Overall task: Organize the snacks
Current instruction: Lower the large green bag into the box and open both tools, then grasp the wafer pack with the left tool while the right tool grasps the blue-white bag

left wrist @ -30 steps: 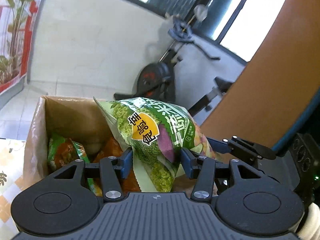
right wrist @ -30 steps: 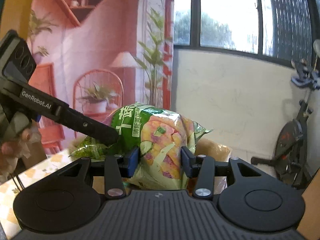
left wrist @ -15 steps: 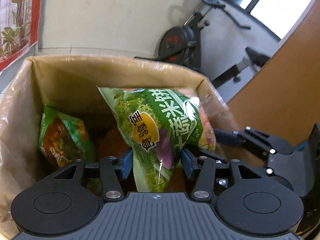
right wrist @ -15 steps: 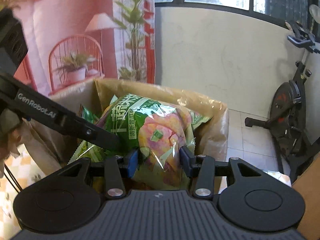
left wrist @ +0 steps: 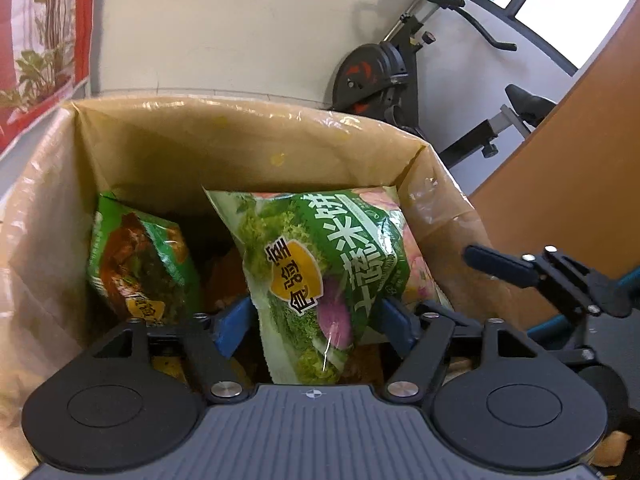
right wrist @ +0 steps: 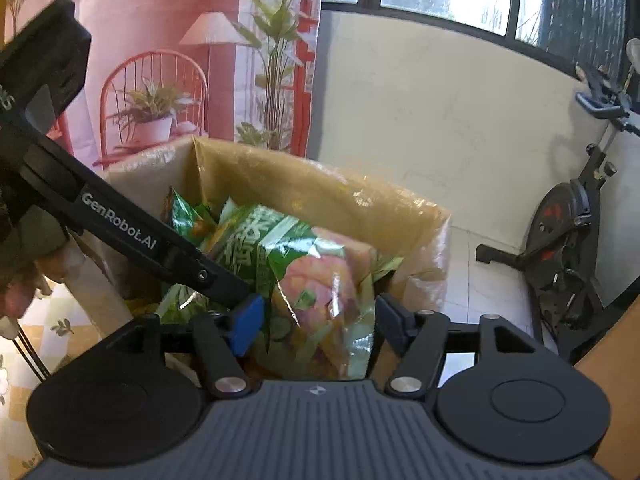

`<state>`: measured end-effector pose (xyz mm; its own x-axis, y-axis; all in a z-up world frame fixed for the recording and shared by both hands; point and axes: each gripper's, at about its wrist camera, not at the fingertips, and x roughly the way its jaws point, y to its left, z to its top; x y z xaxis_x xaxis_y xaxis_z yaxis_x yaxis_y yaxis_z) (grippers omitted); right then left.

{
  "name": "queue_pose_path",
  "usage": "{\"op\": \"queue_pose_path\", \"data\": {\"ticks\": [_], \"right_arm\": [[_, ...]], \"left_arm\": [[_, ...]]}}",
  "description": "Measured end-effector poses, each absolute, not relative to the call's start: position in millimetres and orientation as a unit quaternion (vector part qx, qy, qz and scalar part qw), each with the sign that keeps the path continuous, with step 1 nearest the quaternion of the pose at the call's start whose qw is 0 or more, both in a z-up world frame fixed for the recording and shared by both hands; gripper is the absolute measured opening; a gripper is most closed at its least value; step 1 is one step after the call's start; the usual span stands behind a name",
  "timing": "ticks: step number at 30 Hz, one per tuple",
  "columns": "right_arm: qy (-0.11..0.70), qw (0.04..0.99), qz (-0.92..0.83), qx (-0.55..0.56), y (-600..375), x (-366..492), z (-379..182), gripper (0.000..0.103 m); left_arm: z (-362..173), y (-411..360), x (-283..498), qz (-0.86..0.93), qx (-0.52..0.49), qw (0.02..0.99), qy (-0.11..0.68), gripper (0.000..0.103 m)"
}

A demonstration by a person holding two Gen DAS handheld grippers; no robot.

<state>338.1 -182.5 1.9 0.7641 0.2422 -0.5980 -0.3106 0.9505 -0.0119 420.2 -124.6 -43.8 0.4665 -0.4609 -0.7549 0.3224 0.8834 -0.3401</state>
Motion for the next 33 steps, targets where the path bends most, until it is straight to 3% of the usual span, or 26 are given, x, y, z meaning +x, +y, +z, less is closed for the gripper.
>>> {"op": "queue_pose_path", "data": {"ticks": [11, 21, 27, 33], "right_arm": [[0.219, 0.965, 0.144, 0.019, -205.9, 276.7, 25.0, 0.065], [0.181, 0.97, 0.13, 0.098, -233.7, 209.3, 2.2, 0.065], [0.224, 0.963, 0.108, 0.101, -234.9, 193.4, -40.0, 0.065], [0.249, 0.957, 0.113, 0.102, -222.4, 185.8, -86.2, 0.065]], "left_arm": [[-7.2, -79.4, 360.5, -0.203, -0.05, 0.906, 0.368, 0.074], [13.7, 9.6, 285.6, -0.14, -0.093, 0.943, 0.287, 0.074], [-12.8, 39.7, 244.1, -0.078, -0.098, 0.953, 0.275, 0.074], [-72.1, 50.8, 222.4, -0.023, -0.097, 0.941, 0.323, 0.074]]}}
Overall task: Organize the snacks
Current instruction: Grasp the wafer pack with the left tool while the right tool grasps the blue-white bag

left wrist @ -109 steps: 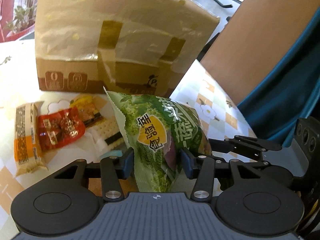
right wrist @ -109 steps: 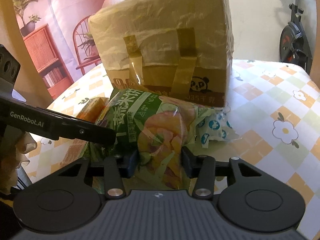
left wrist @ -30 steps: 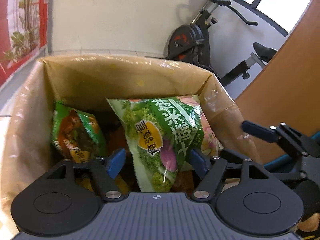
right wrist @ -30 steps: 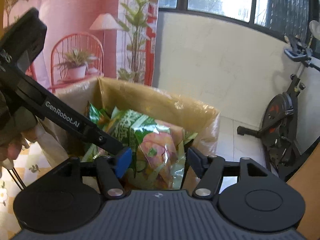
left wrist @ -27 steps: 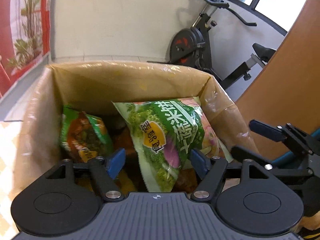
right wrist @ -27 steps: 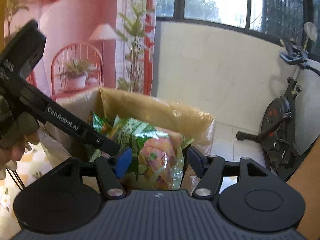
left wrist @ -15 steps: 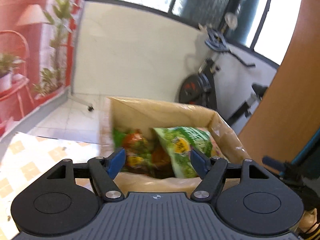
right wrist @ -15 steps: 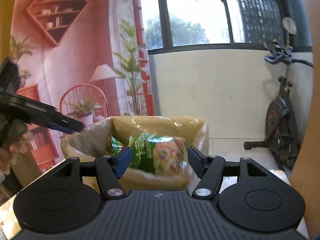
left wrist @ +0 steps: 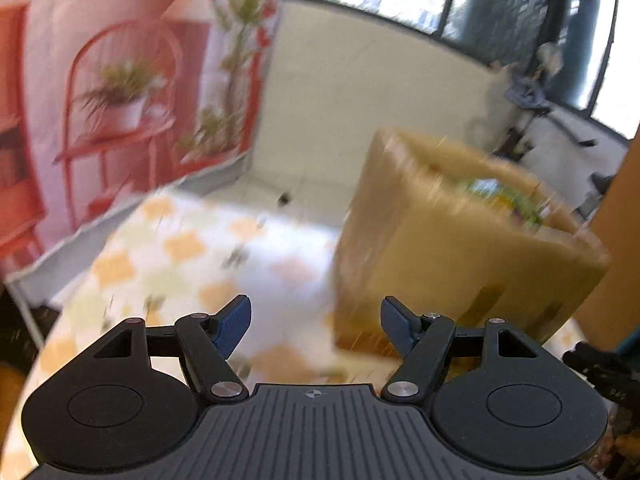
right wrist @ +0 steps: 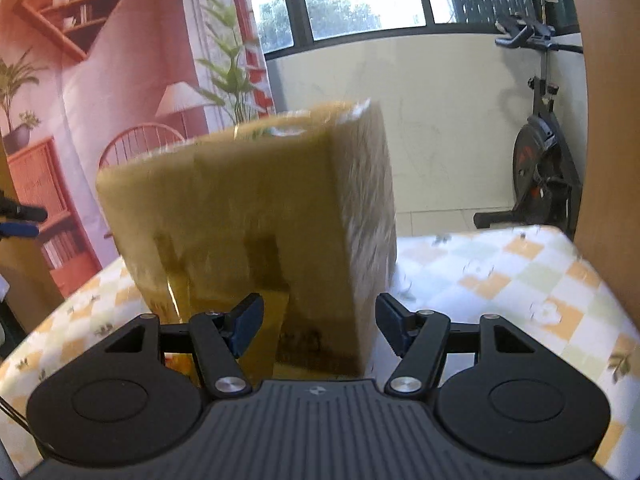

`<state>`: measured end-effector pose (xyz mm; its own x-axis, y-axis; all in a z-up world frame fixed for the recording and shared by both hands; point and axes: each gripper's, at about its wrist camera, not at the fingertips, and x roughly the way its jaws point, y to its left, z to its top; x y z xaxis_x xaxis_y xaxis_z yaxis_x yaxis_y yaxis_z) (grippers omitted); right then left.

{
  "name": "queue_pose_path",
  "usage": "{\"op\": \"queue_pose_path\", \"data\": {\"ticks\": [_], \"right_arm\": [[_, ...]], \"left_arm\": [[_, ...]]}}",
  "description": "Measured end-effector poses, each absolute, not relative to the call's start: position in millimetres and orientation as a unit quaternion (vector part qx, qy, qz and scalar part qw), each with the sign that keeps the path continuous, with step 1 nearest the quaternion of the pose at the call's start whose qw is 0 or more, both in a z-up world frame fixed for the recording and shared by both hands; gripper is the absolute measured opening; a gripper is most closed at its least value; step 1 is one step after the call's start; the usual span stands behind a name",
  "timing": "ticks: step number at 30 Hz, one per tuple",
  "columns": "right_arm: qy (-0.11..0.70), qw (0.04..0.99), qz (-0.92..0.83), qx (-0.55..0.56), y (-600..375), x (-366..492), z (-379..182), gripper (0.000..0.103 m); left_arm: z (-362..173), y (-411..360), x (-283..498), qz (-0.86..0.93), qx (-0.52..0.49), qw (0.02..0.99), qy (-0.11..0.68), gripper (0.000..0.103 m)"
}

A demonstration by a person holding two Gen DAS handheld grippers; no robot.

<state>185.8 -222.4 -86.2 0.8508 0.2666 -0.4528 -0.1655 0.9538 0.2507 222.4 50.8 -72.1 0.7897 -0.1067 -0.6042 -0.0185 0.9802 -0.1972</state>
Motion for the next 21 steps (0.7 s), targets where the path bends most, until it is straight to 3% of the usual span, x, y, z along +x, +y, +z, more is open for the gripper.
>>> {"op": "queue_pose_path", "data": {"ticks": [9, 21], "right_arm": [[0.276, 0.953, 0.108, 0.068, -205.4, 188.8, -141.4, 0.065], [0.303, 0.945, 0.1, 0.071, -206.1, 189.6, -170.8, 0.064]], "left_arm": [[-126.8, 51.0, 205.8, 0.007, -0.144, 0.925, 0.353, 0.073], [-151.7, 35.7, 195.9, -0.002, -0.146, 0.913, 0.382, 0.073]]}}
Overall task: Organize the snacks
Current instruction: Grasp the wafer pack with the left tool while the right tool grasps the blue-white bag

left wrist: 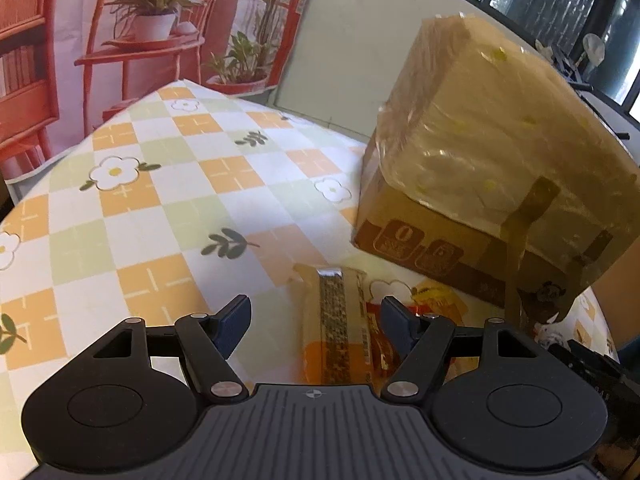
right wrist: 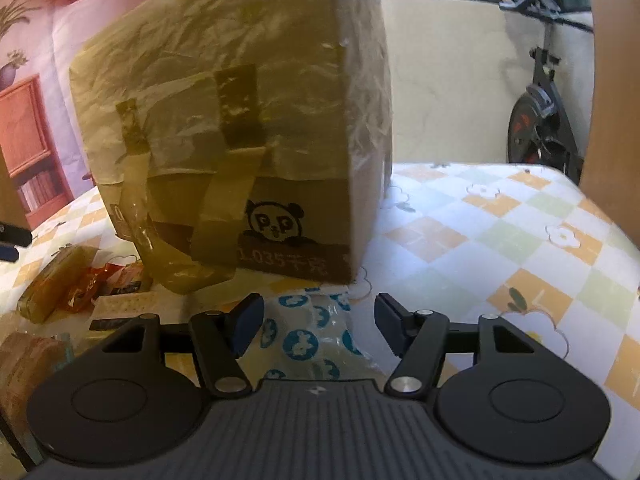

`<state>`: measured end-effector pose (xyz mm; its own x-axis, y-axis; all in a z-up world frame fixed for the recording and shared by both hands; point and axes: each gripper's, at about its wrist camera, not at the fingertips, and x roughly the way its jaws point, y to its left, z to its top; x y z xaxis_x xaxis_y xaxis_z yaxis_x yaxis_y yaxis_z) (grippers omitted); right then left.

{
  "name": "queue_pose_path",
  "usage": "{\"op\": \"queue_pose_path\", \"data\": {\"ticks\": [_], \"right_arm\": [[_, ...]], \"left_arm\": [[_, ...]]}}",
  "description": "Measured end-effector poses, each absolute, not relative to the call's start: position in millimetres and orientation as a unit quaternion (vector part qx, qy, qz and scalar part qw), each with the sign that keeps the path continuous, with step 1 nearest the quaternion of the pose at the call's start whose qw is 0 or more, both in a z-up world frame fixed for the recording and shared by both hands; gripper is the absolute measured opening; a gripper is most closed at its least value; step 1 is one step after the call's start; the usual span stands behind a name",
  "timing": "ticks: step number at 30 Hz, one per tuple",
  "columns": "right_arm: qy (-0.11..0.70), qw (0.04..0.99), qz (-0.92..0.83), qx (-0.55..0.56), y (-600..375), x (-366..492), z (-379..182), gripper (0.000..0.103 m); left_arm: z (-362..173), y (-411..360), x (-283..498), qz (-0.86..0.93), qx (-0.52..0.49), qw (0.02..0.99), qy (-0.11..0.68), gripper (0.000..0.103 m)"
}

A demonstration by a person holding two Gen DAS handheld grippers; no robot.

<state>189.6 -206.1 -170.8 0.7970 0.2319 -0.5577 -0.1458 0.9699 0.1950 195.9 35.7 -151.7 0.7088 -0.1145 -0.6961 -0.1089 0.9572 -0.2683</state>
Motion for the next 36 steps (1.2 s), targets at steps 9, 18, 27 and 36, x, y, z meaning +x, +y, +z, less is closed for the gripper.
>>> {"op": "queue_pose_path", "data": {"ticks": [9, 18, 27, 36], "right_arm": [[0.31, 0.941, 0.109, 0.081, -209.4, 192.2, -173.5, 0.056], [0.313, 0.936, 0.121, 0.102, -212.5, 194.2, -175.1, 0.053], [0.323, 0.928, 0.13, 0.133, -221.5, 199.0, -178.1, 0.053], [0.325, 0.925, 0.133, 0.145, -223.5, 199.8, -179.2, 0.052]], "left_arm": [[-165.0, 17.8, 200.5, -0.017, -0.121, 0.907, 0.402, 0.073], [-172.8, 8.4, 220.1, 0.001, -0.09, 0.903, 0.421, 0.064], [-183.3, 3.2, 219.1, -0.001, -0.08, 0.898, 0.433, 0.064], [-182.1, 3.9, 213.7, -0.003, -0.095, 0.9, 0.425, 0.042]]}}
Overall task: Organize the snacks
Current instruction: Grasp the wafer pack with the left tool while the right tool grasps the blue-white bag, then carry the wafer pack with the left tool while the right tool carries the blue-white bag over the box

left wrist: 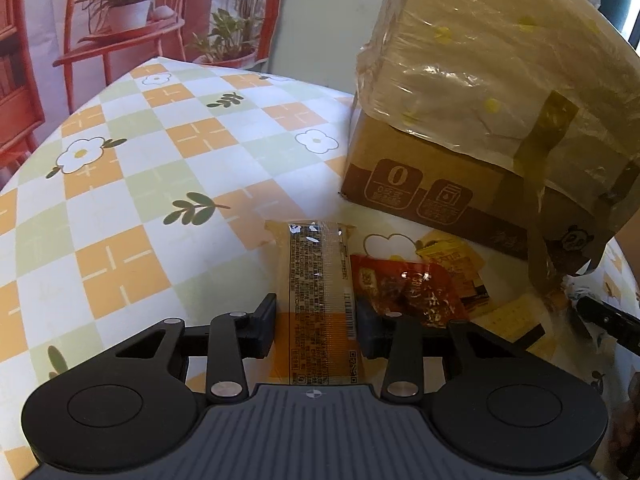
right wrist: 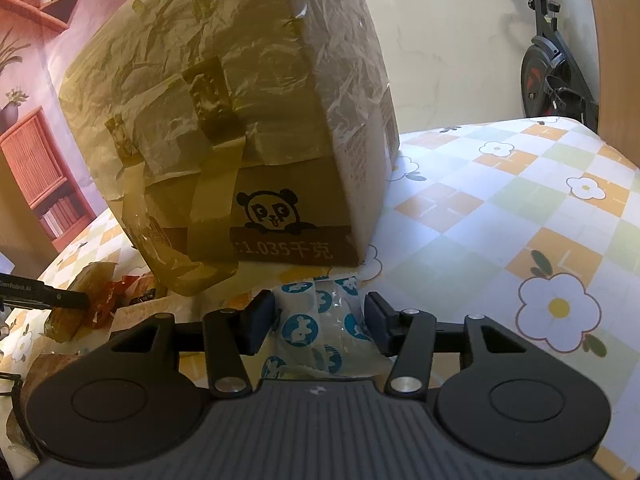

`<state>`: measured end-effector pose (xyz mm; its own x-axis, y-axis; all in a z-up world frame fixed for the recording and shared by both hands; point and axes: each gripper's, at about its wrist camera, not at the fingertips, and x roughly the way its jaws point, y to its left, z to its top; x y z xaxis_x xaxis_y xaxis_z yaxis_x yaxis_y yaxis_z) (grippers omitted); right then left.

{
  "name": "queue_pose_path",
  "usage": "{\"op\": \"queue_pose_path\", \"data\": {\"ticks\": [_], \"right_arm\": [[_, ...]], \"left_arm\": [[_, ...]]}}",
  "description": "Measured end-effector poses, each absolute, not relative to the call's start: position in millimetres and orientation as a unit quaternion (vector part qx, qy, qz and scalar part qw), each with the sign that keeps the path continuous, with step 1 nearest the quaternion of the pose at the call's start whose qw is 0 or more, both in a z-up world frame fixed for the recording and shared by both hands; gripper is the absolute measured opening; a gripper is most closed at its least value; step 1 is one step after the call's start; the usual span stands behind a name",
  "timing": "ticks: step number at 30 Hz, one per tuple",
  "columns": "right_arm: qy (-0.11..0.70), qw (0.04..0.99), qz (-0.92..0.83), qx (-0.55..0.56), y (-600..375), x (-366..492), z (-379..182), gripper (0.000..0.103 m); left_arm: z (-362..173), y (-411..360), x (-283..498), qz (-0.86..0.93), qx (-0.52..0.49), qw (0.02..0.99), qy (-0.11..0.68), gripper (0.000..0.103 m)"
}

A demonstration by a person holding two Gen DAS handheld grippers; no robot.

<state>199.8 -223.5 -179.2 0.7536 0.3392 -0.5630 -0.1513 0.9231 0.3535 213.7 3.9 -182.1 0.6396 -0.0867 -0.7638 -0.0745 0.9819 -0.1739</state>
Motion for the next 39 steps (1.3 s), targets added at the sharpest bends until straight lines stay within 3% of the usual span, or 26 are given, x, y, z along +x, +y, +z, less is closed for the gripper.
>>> {"op": "queue_pose_path", "data": {"ticks": [12, 23, 31, 39], "right_arm": [[0.308, 0.928, 0.124, 0.17, -235.3, 187.3, -164.8, 0.046], [0.204, 0.951, 0.115, 0.201, -261.2, 156.4, -83.2, 0.046], [0.119, 0.962, 0.147, 0.196, -253.7, 168.4, -13.6, 0.046], [0.116, 0.964, 0.172, 0.165, -216.9, 239.0, 19.9, 0.046]], "left_arm": [[-138.2, 16.9, 196.4, -0.043, -0.1, 0.922, 0.372, 0.042], [-51.2, 20.0, 194.6, -0.094, -0.104, 0.956, 0.257, 0.042], [-6.8, -1.8, 229.2, -0.127, -0.097, 0.964, 0.213, 0.042], [2.1, -45.3, 297.1, -0.154, -0.109, 0.963, 0.192, 0.042]]}}
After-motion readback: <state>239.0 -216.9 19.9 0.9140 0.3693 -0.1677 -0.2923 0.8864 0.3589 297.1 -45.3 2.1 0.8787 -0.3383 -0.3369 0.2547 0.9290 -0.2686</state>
